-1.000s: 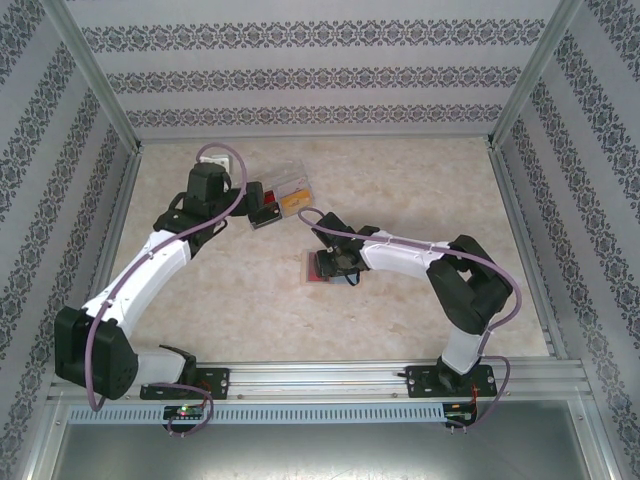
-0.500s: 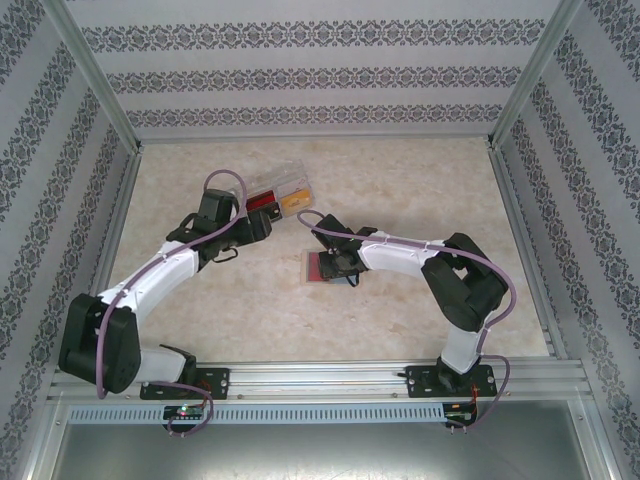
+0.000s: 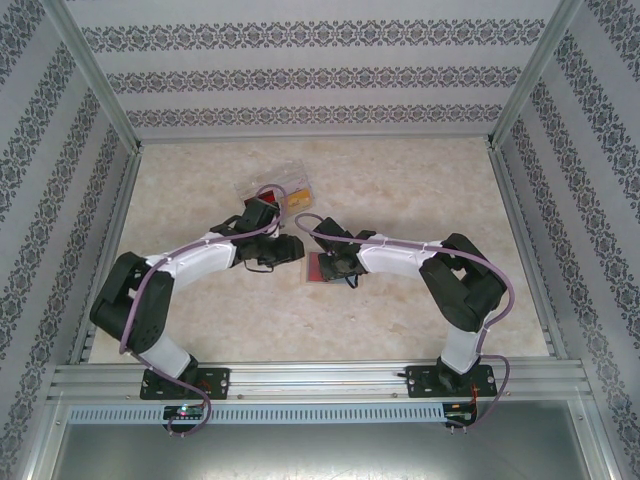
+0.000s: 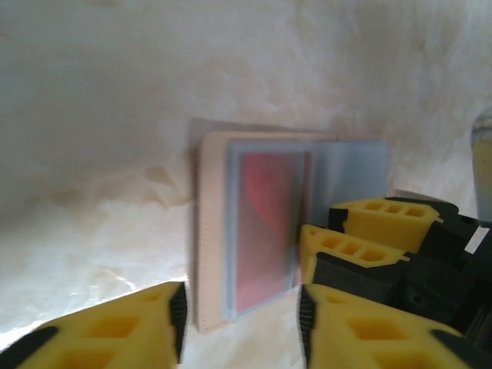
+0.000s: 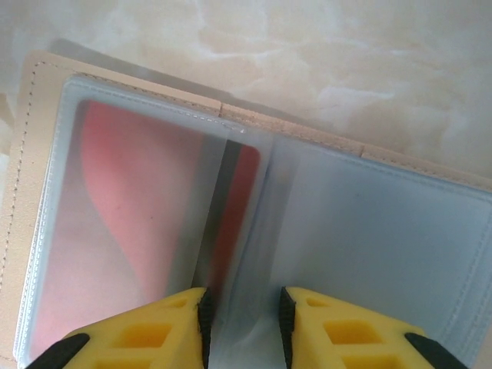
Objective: Take the credit cards out of the card holder
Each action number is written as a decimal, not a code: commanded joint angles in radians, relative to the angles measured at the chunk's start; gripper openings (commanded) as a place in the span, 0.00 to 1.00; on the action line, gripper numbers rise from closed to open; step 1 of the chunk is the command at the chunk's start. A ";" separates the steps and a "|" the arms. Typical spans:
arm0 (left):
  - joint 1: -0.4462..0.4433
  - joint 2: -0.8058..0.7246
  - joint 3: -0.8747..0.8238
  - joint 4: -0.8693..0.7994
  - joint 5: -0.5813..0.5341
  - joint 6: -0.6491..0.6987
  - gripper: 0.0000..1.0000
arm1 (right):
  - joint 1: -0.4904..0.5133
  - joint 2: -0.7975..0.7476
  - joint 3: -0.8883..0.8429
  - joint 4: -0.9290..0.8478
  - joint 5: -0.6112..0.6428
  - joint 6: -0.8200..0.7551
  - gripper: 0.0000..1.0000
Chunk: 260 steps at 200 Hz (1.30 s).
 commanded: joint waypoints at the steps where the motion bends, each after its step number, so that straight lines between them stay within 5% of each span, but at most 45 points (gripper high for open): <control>1: -0.019 0.050 0.028 0.060 0.051 -0.050 0.38 | -0.009 0.034 -0.053 -0.041 0.030 0.001 0.30; 87: -0.057 0.182 0.096 0.061 0.089 -0.060 0.29 | -0.027 0.008 -0.083 -0.022 0.029 0.010 0.27; 137: -0.057 0.209 0.115 0.016 0.059 -0.038 0.41 | -0.035 -0.004 -0.093 -0.007 0.006 0.009 0.28; 260: -0.061 0.215 0.128 -0.020 0.031 -0.013 0.40 | -0.046 -0.007 -0.114 0.011 -0.013 0.017 0.27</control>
